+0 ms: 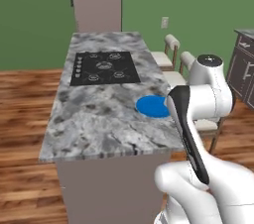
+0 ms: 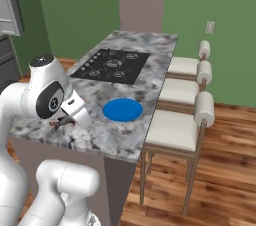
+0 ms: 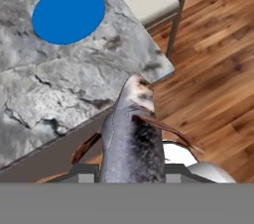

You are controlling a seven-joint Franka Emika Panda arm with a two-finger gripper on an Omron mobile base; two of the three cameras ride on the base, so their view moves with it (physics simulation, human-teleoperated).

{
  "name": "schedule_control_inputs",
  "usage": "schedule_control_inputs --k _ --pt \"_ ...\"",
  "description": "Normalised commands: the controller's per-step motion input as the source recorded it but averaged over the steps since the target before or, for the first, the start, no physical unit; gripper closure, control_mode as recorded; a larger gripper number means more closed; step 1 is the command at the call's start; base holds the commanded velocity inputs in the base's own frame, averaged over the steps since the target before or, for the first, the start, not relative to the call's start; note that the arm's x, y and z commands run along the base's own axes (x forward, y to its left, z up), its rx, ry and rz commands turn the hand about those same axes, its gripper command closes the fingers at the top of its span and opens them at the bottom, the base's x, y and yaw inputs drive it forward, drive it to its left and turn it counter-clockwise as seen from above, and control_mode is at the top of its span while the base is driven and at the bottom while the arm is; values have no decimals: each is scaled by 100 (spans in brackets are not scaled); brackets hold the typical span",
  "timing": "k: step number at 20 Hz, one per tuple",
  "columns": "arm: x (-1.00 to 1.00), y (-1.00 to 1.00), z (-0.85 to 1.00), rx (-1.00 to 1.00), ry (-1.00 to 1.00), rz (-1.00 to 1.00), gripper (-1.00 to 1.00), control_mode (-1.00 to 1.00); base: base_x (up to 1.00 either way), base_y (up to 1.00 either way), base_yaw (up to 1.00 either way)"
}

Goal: Take the fish from the fridge and place it on the digital scale on the counter by the fridge. Wait a few seconds for a reading, then move it to the plate on the dining counter.

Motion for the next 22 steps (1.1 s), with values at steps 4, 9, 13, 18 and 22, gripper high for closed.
schedule_control_inputs --k 4,9,13,18,22 --pt "0 0 0 0 0 0 100 100 55 -26 0" --pt "0 0 0 0 0 0 100 100 61 -5 0" --pt "39 -11 -2 5 9 0 100 -100 14 -1 0" --pt "87 -17 -23 5 11 0 100 -100 0 0 0" --pt "100 -5 -35 0 8 0 100 -100 0 0 0"
